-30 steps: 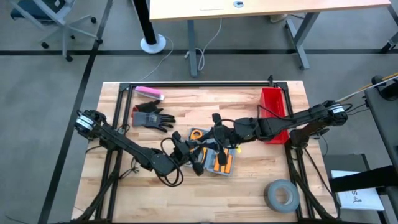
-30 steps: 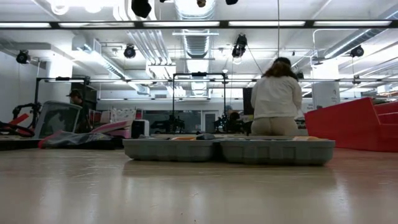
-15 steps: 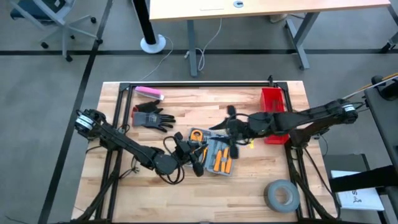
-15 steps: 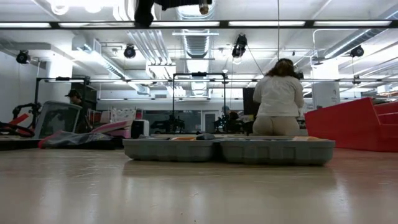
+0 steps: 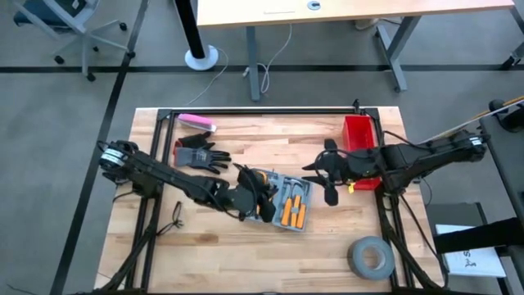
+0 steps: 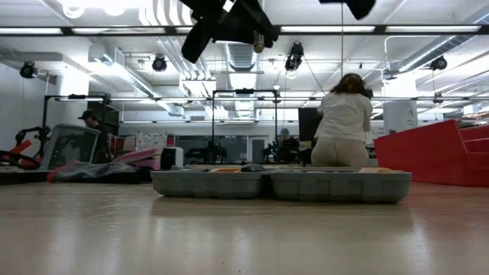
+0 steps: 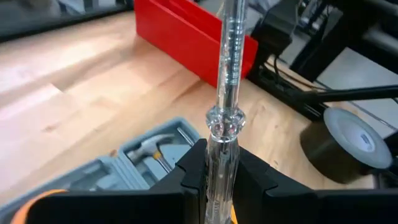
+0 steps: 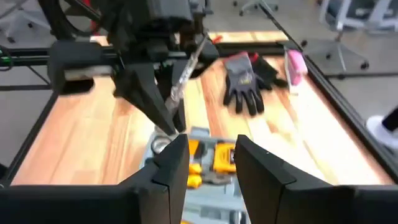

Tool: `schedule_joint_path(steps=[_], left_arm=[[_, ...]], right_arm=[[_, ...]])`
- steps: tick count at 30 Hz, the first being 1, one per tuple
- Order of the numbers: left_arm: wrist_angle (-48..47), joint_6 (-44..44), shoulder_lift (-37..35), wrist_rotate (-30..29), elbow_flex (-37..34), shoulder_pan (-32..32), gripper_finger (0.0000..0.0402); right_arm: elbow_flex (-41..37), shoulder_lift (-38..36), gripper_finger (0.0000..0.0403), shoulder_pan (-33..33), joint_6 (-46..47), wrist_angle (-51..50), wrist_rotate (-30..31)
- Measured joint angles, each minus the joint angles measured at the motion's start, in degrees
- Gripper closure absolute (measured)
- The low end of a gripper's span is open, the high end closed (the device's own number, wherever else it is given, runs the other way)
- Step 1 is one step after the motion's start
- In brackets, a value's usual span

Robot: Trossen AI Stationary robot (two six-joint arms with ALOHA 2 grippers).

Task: Prefit tool cases
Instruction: Put the screwdriver into the pre-fit tool case

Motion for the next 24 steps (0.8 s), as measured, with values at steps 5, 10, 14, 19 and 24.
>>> schedule_joint_path(steps=[5,10,14,19,24], left_arm=[[-0.7,-1.3,0.0,5.4,0.7,2.2,0.0363],[-0.9,-3.9,0.0,9.4,0.2,3.7,0.0361],[-1.3,-6.3,0.0,12.0,-0.3,4.6,0.036],[-0.1,-9.0,2.3,15.9,-0.3,5.3,0.0359],[-0.5,-10.4,7.9,21.0,2.0,5.7,0.0359]], right_arm=[[-4.5,-2.7,0.0295,0.2,2.9,2.0,0.3],[-7.1,-4.5,0.0289,0.3,4.3,2.9,0.3],[-7.4,-5.3,0.0286,0.3,4.5,3.0,0.3],[-7.4,-6.0,0.0295,0.3,4.3,3.1,0.4],[-7.4,-6.1,0.0304,0.3,4.0,3.2,0.4]])
